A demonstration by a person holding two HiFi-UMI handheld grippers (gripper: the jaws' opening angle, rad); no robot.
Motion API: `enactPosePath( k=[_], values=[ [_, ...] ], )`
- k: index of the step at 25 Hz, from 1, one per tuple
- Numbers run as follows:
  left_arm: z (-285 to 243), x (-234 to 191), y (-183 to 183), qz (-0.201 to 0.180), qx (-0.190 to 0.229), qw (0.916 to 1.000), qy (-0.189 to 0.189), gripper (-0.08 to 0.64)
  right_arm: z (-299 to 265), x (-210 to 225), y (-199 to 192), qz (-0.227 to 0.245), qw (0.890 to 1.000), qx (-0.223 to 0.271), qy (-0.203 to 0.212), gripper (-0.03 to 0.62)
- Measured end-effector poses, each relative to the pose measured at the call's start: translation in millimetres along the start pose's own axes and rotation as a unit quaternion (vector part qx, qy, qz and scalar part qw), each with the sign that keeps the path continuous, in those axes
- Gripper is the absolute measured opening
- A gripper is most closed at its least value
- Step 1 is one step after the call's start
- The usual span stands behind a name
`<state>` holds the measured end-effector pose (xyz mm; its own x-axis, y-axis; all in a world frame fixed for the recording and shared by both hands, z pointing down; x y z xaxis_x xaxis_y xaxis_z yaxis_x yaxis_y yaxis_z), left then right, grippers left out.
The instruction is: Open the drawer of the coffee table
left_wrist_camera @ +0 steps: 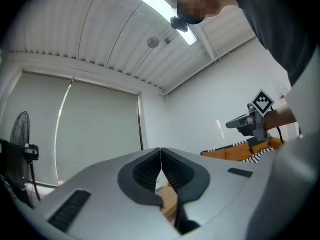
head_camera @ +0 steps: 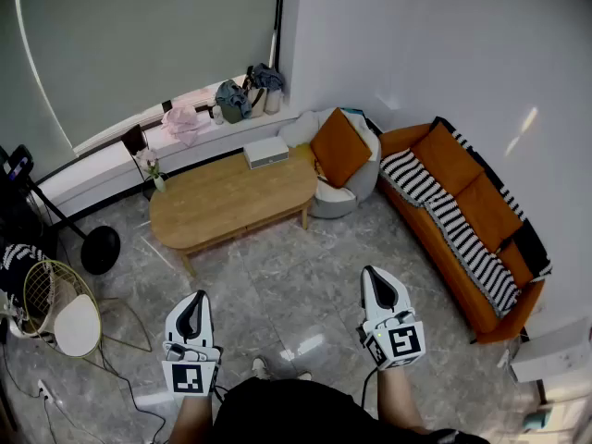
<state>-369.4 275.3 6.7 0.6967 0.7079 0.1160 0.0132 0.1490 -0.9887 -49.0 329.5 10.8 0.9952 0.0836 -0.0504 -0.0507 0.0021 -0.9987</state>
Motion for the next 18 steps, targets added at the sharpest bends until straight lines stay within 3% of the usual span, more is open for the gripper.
enactPosePath(
  k=[7, 11, 18],
  values=[
    [1.4, 14.0, 1.5, -0.026, -0.013, 0.9996, -0.006, 0.008, 12.3, 11.6, -0.4, -0.002, 1.000, 0.000, -0.003, 0.000],
    [-2.3, 31.7, 2.9, -0.001, 0.002, 0.9999, -0.012, 0.008, 22.3, 21.0, -2.7, -0.021, 1.000, 0.004, 0.007, 0.000],
    [-9.1, 66.8, -6.5, -0.010, -0.012, 0.9993, -0.033, 0.008, 51.2, 42.8, -19.6, -0.031, 0.999, -0.003, 0.012, 0.000]
  ],
)
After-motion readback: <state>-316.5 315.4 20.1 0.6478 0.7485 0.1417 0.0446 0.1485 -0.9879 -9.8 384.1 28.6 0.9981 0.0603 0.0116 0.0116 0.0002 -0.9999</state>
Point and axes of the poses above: the fingertips, and each gripper's own axes: z backward along the fingers, x to its right, y out of its top, the point moved 3 cm from there along z, backward along the fingers, and after that the axes turned 12 degrees about -y, right-handed, at the moved point
